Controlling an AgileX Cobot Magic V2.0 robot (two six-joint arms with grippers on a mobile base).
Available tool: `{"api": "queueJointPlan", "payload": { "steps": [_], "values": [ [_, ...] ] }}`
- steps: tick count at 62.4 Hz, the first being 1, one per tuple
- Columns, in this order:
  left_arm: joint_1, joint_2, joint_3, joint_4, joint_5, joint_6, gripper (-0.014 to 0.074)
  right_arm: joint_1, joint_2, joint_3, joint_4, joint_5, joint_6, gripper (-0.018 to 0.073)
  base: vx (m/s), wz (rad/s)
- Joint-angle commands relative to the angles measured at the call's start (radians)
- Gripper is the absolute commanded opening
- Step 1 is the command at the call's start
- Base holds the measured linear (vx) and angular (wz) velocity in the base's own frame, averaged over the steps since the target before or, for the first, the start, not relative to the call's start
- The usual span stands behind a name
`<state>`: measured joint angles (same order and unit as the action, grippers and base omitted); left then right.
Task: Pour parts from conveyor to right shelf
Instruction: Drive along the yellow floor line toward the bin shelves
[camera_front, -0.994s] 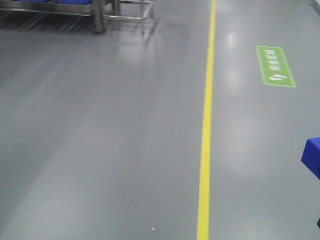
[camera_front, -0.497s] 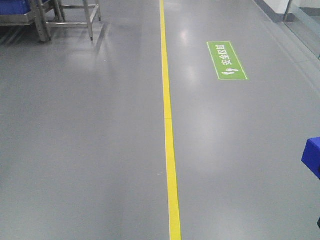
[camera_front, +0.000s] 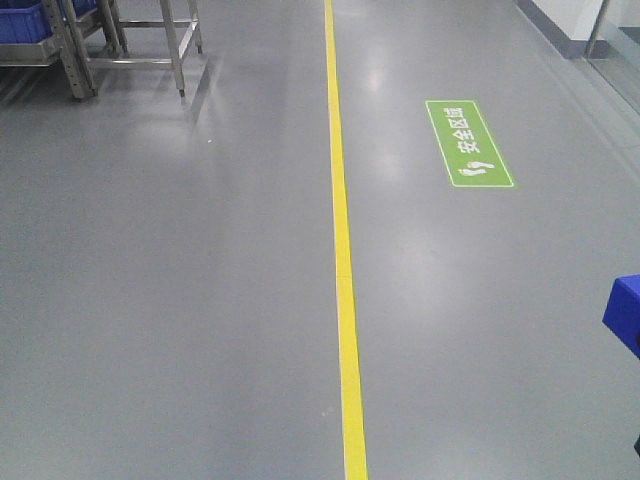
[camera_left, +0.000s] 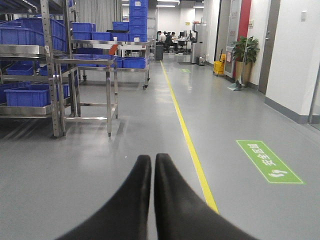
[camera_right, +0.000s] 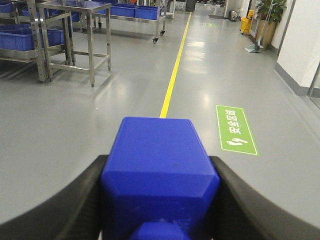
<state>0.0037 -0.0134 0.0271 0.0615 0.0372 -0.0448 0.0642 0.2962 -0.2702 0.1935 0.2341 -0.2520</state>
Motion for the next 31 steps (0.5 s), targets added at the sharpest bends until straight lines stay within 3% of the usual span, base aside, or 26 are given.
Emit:
{"api": "queueJointPlan", "payload": {
  "steps": [1, 31],
  "values": [
    [0.002, -0.014, 0.03, -0.002, -0.077, -0.008, -0.0006, 0.001, 0.005, -0.03, 0.0, -0.081, -0.005, -0.0005, 0.52, 0.05],
    [0.002, -0.014, 0.03, -0.002, -0.077, -0.008, -0.0006, 0.001, 0.005, -0.03, 0.0, -0.081, -0.005, -0.0005, 0.55, -0.03]
  ]
}}
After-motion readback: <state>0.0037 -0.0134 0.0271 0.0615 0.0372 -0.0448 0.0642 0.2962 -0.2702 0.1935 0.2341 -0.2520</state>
